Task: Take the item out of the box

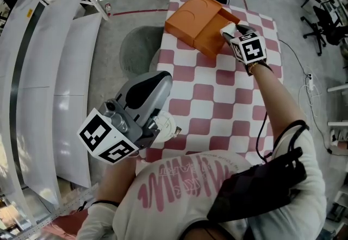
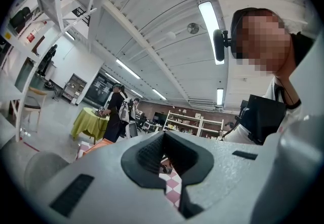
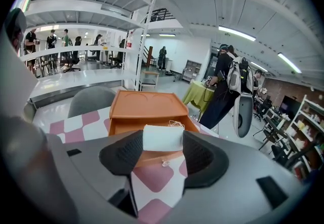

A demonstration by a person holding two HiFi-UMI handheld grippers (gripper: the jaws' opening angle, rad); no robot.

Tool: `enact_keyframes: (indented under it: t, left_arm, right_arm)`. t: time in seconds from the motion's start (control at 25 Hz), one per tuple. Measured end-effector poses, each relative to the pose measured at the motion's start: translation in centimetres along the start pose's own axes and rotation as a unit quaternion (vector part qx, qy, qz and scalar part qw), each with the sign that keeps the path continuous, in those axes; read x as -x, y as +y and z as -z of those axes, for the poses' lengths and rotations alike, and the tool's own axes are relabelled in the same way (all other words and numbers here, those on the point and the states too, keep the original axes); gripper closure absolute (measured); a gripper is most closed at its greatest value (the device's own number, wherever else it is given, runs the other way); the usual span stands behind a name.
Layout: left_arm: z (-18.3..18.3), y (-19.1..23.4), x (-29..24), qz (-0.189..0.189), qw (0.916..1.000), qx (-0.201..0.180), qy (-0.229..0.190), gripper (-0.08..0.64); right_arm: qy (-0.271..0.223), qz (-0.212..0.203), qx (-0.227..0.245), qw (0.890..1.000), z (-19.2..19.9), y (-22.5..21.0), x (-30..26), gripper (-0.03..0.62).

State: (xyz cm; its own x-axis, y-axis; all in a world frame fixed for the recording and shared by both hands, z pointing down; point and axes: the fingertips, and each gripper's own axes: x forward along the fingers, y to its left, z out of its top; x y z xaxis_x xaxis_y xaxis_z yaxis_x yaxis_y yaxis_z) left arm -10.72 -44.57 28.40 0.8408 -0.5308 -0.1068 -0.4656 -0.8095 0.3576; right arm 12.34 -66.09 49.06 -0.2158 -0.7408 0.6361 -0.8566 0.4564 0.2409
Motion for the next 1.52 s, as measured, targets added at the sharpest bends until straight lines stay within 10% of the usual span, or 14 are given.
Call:
enact_keyframes:
  t: [1.52]
  left_arm:
    - [-4.5,-14.5,2.7,0.024,0.9966,-0.057,-0.054,0.552]
  right_arm:
    - [-0.163,-0.034,0.048,0.985,-6.9,7.0,20.4,0.345]
